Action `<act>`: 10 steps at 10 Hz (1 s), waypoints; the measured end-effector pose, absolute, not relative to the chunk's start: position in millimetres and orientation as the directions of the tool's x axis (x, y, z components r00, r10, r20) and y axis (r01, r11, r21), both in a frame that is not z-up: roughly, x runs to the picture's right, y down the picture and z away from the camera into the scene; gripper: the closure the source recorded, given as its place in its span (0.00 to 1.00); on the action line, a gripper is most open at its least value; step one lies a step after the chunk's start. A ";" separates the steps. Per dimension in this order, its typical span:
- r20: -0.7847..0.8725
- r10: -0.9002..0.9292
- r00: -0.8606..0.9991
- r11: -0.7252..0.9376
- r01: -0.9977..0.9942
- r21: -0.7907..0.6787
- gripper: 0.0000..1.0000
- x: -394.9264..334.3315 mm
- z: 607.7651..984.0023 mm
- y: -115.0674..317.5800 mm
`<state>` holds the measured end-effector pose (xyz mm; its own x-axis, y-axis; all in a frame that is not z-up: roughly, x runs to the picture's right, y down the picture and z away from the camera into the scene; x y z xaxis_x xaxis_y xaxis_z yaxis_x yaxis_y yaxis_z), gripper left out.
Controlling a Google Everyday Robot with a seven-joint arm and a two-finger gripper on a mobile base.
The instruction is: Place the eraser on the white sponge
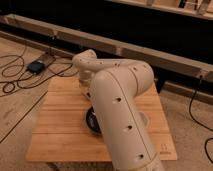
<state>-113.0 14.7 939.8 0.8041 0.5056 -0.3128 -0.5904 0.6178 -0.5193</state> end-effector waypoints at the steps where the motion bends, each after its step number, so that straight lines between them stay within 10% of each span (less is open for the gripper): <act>1: -0.315 0.506 0.803 0.618 -0.592 -0.517 0.61 -111.7 941.4 15.0; 5: -0.315 0.512 0.799 0.618 -0.597 -0.511 0.22 -109.5 945.4 14.3; 10: -0.314 0.515 0.798 0.627 -0.600 -0.496 0.20 -105.9 944.9 8.7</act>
<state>-105.9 8.7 944.9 0.7977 0.5151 -0.3135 -0.6002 0.6272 -0.4965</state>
